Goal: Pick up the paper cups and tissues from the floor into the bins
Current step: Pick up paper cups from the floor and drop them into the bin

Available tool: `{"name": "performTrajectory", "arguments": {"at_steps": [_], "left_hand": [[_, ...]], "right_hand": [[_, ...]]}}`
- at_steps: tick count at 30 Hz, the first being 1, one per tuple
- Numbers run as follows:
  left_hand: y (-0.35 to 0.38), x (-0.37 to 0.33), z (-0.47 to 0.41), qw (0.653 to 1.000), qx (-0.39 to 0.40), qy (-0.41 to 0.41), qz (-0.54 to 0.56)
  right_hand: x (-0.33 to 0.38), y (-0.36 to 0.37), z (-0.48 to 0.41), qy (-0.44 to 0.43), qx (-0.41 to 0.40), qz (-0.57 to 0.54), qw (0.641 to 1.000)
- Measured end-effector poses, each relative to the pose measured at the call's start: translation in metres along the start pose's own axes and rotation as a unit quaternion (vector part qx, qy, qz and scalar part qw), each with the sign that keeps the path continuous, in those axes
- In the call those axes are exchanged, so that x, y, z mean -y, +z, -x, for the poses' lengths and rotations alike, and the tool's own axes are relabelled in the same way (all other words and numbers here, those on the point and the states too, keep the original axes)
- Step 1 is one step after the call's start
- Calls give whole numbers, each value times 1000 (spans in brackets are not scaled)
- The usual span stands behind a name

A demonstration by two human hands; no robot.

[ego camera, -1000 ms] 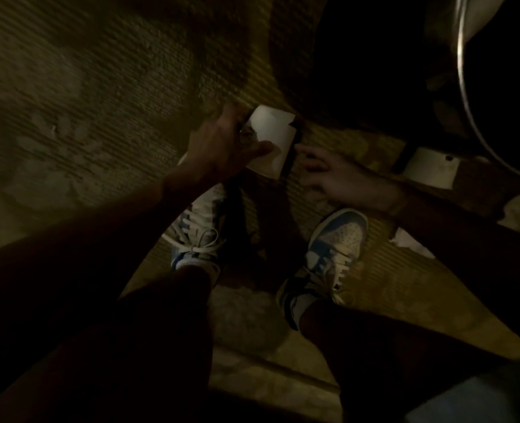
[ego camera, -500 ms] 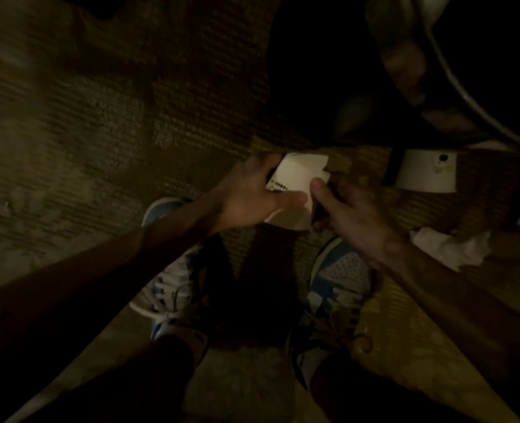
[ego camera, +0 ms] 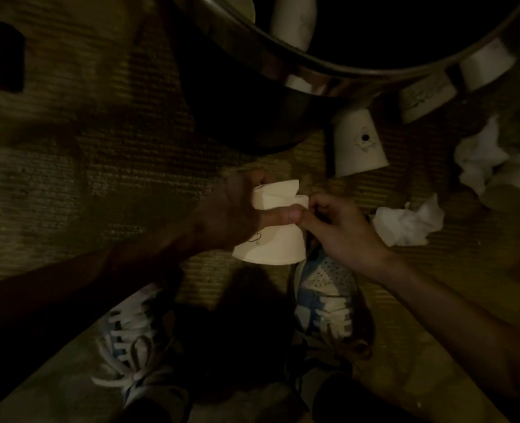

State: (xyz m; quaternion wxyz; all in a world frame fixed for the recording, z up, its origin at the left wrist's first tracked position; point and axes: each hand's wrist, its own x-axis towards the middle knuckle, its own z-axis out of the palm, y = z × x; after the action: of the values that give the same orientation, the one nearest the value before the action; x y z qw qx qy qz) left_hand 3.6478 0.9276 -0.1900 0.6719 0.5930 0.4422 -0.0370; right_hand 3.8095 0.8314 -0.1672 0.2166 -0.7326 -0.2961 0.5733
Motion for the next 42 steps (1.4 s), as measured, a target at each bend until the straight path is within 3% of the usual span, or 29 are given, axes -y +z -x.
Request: {"name": "performTrajectory", "arguments": {"at_steps": [5,8,12,14,23,28,34,37,42], "left_hand": [[-1,-26,-10,999,29,34,4],[-13,-39,-16,998,40,32,-40],[-10,-45,-17,997,57,36,-32],[-3,-40,-15,998,47,35,-18],[14,-40,7,995,13,82,-57],[7,-88,24,983,57,122,-125],[8,-148,29,925,99,132,-342],[14,-158,23,887,74,135,-436],[42,-171,12,883,36,145,-445]], "right_hand": [[-7,-19,-1,-15,-60,-23,998],[-10,-37,-12,-43,-179,52,981],[-15,-58,-23,-102,-354,235,900],[-17,-65,-26,-135,-393,293,861],[-18,-110,-36,-78,-292,468,830],[-15,-120,-28,-39,-325,434,839],[-29,-130,-18,-37,-282,215,934],[-35,-131,-16,-58,-297,172,937],[-43,-128,-9,-100,-304,77,944]]}}
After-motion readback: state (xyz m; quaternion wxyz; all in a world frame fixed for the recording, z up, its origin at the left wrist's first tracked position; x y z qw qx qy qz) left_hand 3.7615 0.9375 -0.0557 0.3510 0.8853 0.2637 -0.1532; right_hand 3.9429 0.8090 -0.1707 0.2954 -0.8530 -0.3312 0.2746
